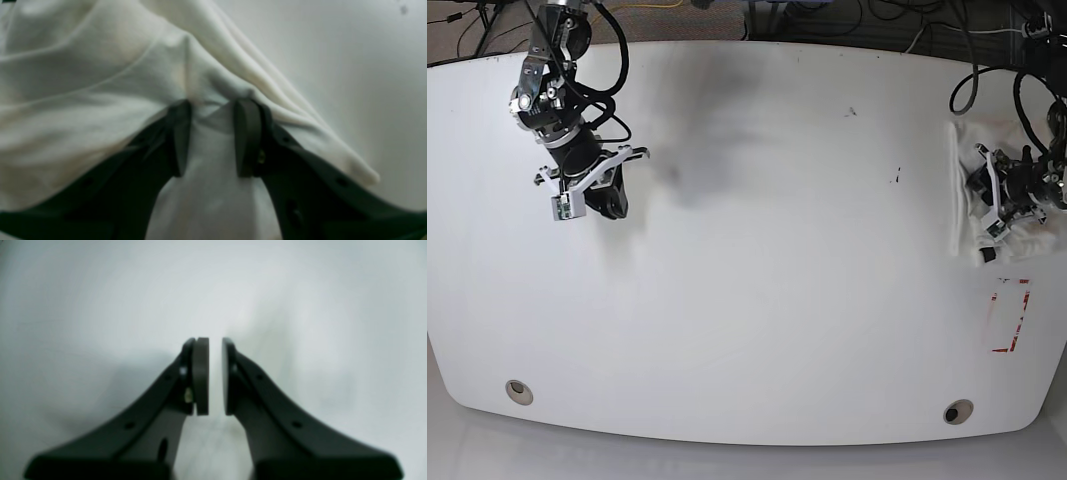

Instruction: Layout the t-shirt on the table in an organized manner, then fold the t-shirt properly

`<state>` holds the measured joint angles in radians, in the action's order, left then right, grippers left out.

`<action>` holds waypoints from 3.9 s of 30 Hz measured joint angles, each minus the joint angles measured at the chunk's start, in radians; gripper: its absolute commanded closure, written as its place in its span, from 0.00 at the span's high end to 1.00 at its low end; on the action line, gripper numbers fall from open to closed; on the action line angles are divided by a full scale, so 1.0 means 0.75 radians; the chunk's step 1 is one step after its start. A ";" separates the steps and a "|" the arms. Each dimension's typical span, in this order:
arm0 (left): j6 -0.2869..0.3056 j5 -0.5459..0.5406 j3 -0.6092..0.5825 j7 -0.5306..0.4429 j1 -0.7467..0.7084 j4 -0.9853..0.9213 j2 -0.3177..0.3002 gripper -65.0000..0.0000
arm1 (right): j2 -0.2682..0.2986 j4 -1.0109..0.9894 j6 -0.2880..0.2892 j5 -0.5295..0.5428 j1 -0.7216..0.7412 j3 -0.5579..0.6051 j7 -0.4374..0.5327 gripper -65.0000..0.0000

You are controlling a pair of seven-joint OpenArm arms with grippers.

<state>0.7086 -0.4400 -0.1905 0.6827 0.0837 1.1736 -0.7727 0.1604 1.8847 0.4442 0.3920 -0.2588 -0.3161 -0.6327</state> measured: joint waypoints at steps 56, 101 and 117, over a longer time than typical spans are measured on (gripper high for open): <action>-0.100 0.746 0.536 -0.483 -0.305 0.781 0.715 0.31 | -0.040 -0.092 0.170 -0.557 -0.106 -0.021 0.499 0.10; -0.307 0.585 0.721 -1.050 -1.644 0.820 1.099 0.24 | 0.001 0.094 0.147 -0.392 -1.117 0.025 0.539 0.10; -0.316 0.581 0.682 -1.077 -1.200 -0.148 0.891 0.24 | 0.018 -0.760 0.152 -0.404 -0.896 0.192 0.847 0.10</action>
<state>0.4713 -0.0044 0.3206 -0.1253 -0.8165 1.0626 -0.1047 0.1741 1.3144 0.5583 0.0891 -0.9306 -0.1719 0.0029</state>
